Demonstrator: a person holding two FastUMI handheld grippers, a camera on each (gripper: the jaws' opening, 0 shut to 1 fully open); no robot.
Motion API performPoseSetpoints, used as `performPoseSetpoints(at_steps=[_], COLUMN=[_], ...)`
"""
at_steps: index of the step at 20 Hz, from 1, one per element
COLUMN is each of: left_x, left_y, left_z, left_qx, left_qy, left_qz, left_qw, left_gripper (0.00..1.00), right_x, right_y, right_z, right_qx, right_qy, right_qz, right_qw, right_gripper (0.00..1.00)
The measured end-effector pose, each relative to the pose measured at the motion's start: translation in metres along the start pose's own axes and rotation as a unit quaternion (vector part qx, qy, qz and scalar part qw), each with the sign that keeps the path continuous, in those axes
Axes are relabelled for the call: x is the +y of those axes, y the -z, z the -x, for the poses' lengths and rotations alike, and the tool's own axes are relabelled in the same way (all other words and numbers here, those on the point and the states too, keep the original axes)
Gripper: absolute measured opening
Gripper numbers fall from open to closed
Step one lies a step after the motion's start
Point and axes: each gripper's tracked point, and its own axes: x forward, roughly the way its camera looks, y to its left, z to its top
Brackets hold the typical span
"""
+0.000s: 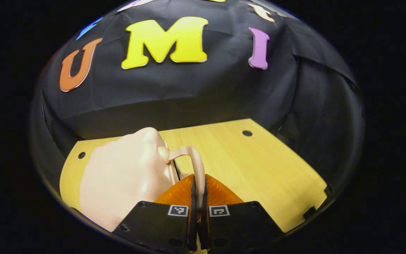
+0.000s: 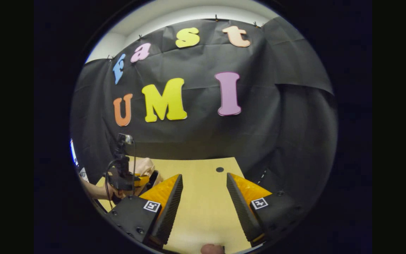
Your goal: First open the suitcase, pack the skin care products into it, and then close the suitcase.
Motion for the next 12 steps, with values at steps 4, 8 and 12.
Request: performPoseSetpoints(at_steps=[4, 8, 12], left_x=[0.007, 0.006, 0.001], left_y=[0.027, 0.031, 0.040], left_z=[-0.026, -0.028, -0.029], left_qx=[0.055, 0.065, 0.093], left_qy=[-0.038, -0.090, -0.077], left_qz=[-0.061, -0.121, -0.147], left_qw=[0.996, 0.986, 0.982], left_gripper=[0.07, 0.11, 0.29], right_x=[-0.028, -0.038, -0.032], right_y=[0.001, 0.010, 0.017], right_z=[0.001, 0.001, -0.003], right_qx=[0.013, 0.023, 0.032], right_qy=[0.021, 0.025, 0.010], right_qz=[-0.020, -0.028, -0.018], right_qw=[0.999, 0.999, 0.999], right_gripper=[0.75, 0.75, 0.75])
